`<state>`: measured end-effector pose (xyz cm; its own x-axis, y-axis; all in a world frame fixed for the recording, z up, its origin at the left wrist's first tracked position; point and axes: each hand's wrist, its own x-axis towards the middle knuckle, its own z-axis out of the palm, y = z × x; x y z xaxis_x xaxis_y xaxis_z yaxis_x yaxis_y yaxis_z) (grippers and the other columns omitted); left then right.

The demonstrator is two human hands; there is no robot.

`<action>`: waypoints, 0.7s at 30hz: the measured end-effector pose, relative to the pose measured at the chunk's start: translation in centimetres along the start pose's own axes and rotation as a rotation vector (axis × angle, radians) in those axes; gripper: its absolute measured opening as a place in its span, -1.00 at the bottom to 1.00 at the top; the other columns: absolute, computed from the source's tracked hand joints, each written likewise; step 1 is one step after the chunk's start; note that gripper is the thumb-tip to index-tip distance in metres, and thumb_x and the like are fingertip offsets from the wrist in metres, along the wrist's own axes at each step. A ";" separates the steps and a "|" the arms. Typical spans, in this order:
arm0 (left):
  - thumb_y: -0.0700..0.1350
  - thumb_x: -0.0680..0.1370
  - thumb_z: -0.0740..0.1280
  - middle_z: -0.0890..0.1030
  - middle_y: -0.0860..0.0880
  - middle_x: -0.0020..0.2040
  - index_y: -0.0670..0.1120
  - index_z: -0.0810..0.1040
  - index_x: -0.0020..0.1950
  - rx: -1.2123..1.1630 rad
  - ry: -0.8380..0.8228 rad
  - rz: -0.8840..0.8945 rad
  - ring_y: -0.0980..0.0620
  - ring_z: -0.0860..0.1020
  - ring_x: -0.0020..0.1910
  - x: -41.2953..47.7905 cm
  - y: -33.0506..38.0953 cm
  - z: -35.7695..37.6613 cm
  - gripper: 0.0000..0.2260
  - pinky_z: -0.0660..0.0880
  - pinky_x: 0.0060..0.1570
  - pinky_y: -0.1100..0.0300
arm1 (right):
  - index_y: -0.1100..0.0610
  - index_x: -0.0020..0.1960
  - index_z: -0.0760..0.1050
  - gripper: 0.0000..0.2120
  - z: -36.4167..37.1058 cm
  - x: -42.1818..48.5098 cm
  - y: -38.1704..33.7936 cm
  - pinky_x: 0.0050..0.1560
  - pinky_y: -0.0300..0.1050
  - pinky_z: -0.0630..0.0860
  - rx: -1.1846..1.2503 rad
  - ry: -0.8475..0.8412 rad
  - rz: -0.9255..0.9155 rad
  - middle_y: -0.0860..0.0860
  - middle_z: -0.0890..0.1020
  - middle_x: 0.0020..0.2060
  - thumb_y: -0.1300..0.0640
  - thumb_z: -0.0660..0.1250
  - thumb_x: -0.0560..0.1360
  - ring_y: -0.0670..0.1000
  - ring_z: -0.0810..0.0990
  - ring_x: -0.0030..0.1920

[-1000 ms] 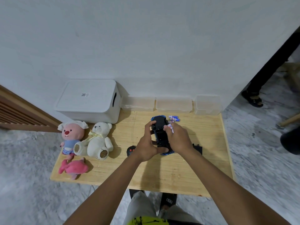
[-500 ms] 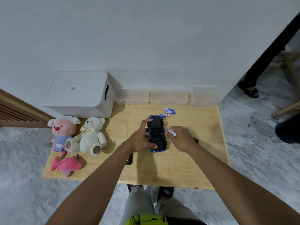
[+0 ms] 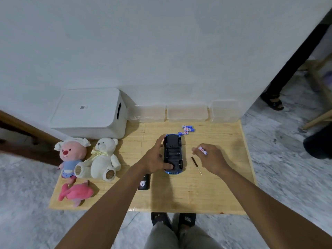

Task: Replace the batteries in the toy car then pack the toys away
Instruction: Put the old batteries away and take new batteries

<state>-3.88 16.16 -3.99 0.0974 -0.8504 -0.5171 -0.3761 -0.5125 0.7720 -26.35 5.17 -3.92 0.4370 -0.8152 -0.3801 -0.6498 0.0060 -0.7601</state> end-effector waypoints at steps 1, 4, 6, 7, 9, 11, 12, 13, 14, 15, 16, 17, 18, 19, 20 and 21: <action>-0.25 0.43 0.61 0.30 -0.03 0.48 0.15 -0.11 0.68 0.012 0.033 0.005 -0.08 0.47 0.41 0.1 0.6 -0.5 0.10 0.48 0.31 0.14 | 0.03 -0.10 0.62 -0.82 -1.1 -0.1 -0.1 -0.36 -0.19 0.44 0.033 -0.006 0.016 -0.03 0.61 -0.33 -0.06 0.36 0.58 -0.02 0.56 -0.42; -0.07 0.41 0.64 0.25 -0.12 0.59 0.15 -0.02 0.67 0.086 0.157 0.078 -0.11 0.22 0.59 1.2 3.1 -2.0 0.05 0.29 0.52 -0.10 | -0.02 0.04 0.64 -0.92 -4.6 -0.2 0.1 -0.49 -0.28 0.41 0.046 0.015 -0.027 -0.05 0.60 -0.19 0.08 0.38 0.59 -0.01 0.54 -0.41; 0.02 0.43 0.61 0.29 -0.11 0.56 0.16 0.05 0.66 0.172 0.197 0.145 -0.06 0.23 0.58 2.6 5.8 -2.6 -0.03 0.30 0.50 -0.07 | -0.05 -0.01 0.64 -0.90 -7.2 0.4 0.3 -0.44 -0.25 0.42 0.030 0.040 -0.081 -0.02 0.62 -0.21 0.12 0.38 0.59 0.04 0.53 -0.35; 0.04 0.44 0.59 0.31 -0.10 0.55 0.17 0.08 0.65 0.210 0.205 0.176 -0.05 0.25 0.56 3.5 7.2 -2.5 -0.07 0.31 0.48 -0.05 | -0.04 -0.04 0.64 -0.90 -8.5 0.7 0.4 -0.35 -0.23 0.44 0.004 0.041 -0.096 -0.03 0.64 -0.22 0.12 0.37 0.59 0.06 0.56 -0.29; 0.06 0.47 0.56 0.32 -0.09 0.53 0.18 0.13 0.63 0.269 0.199 0.238 -0.06 0.27 0.54 5.4 10.3 -1.9 -0.15 0.32 0.45 -0.01 | 0.06 -0.06 0.64 -0.89 -10.9 1.9 1.0 -0.15 -0.22 0.45 -0.067 0.059 -0.086 -0.02 0.68 -0.14 0.08 0.37 0.59 0.05 0.62 -0.10; 0.06 0.51 0.52 0.30 -0.08 0.55 0.16 0.15 0.62 0.338 0.158 0.280 -0.07 0.25 0.55 7.6 13.0 -0.6 -0.21 0.31 0.47 -0.04 | 0.15 -0.12 0.61 -0.79 -13.2 3.2 1.7 -0.14 -0.16 0.41 -0.118 0.142 -0.040 0.01 0.66 -0.17 0.01 0.41 0.56 0.08 0.62 -0.08; 0.05 0.52 0.50 0.29 -0.08 0.56 0.15 0.16 0.62 0.380 0.142 0.298 -0.09 0.24 0.55 8.8 14.2 0.3 -0.23 0.30 0.48 -0.08 | 0.13 -0.15 0.58 -0.78 -14.1 3.9 2.1 -0.15 -0.15 0.40 -0.147 0.203 -0.020 0.00 0.64 -0.19 -0.02 0.45 0.52 0.09 0.61 -0.11; 0.04 0.53 0.49 0.28 -0.09 0.57 0.13 0.16 0.63 0.428 0.135 0.314 -0.11 0.24 0.55 10.1 15.4 1.2 -0.24 0.30 0.49 -0.11 | 0.08 -0.13 0.55 -0.78 -15.0 4.7 2.8 -0.14 -0.15 0.41 -0.180 0.259 -0.003 -0.01 0.64 -0.18 -0.05 0.48 0.48 0.09 0.61 -0.13; 0.04 0.53 0.48 0.28 -0.09 0.58 0.11 0.17 0.63 0.466 0.130 0.327 -0.12 0.24 0.56 11.5 16.3 2.2 -0.25 0.30 0.49 -0.13 | 0.01 -0.05 0.53 -0.77 -15.8 5.6 3.5 -0.14 -0.15 0.45 -0.204 0.287 0.019 0.00 0.65 -0.14 -0.07 0.51 0.45 0.09 0.61 -0.14; 0.02 0.53 0.48 0.28 -0.10 0.58 0.09 0.17 0.64 0.493 0.125 0.333 -0.13 0.24 0.56 12.9 17.0 3.3 -0.24 0.30 0.49 -0.13 | -0.06 0.06 0.50 -0.70 -16.5 6.5 4.1 -0.12 -0.13 0.51 -0.218 0.280 0.054 0.02 0.65 -0.10 -0.09 0.52 0.42 0.09 0.62 -0.16; 0.02 0.52 0.49 0.27 -0.10 0.58 0.07 0.18 0.64 0.522 0.122 0.335 -0.15 0.23 0.56 14.3 17.5 4.2 -0.23 0.30 0.49 -0.12 | -0.15 0.18 0.45 -0.58 -17.0 7.5 4.7 -0.10 -0.08 0.58 -0.224 0.246 0.078 0.05 0.65 -0.07 -0.12 0.52 0.40 0.12 0.63 -0.17; 0.03 0.51 0.49 0.26 -0.12 0.58 0.05 0.18 0.65 0.561 0.125 0.332 -0.17 0.22 0.57 15.6 17.7 5.1 -0.22 0.30 0.49 -0.12 | -0.24 0.28 0.36 -0.46 -17.4 8.4 5.1 -0.06 0.00 0.62 -0.235 0.207 0.091 0.08 0.64 -0.05 -0.13 0.52 0.39 0.15 0.64 -0.14; 0.06 0.50 0.49 0.26 -0.13 0.59 0.02 0.18 0.66 0.607 0.139 0.333 -0.20 0.22 0.57 16.9 17.8 6.0 -0.20 0.30 0.48 -0.12 | -0.33 0.36 0.27 -0.35 -17.6 9.3 5.4 -0.01 0.06 0.63 -0.248 0.172 0.092 0.09 0.62 -0.04 -0.14 0.51 0.38 0.18 0.65 -0.08; 0.12 0.49 0.48 0.25 -0.15 0.58 0.00 0.18 0.66 0.649 0.168 0.342 -0.22 0.22 0.56 18.1 17.7 6.7 -0.18 0.32 0.47 -0.13 | -0.38 0.42 0.18 -0.26 -17.8 10.2 5.7 0.04 0.08 0.62 -0.269 0.147 0.089 0.10 0.61 -0.05 -0.14 0.50 0.38 0.20 0.63 -0.01; 0.19 0.48 0.47 0.25 -0.15 0.58 -0.02 0.19 0.66 0.683 0.206 0.361 -0.24 0.22 0.55 19.1 17.6 7.3 -0.16 0.34 0.45 -0.14 | -0.40 0.48 0.10 -0.19 -17.8 11.0 5.8 0.06 0.07 0.60 -0.298 0.131 0.076 0.09 0.59 -0.06 -0.13 0.49 0.40 0.20 0.61 0.05; 0.23 0.47 0.45 0.24 -0.14 0.58 -0.01 0.19 0.66 0.716 0.242 0.372 -0.24 0.23 0.53 19.9 17.3 7.9 -0.15 0.35 0.42 -0.15 | -0.38 0.52 0.03 -0.15 -17.8 11.7 5.9 0.08 0.06 0.58 -0.326 0.124 0.053 0.07 0.58 -0.08 -0.11 0.47 0.43 0.19 0.58 0.10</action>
<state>-15.70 -8.75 -3.84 0.0156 -0.9927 -0.1192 -0.9085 -0.0638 0.4130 -36.14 -14.65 -3.44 0.3321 -0.8827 -0.3325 -0.8427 -0.1193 -0.5251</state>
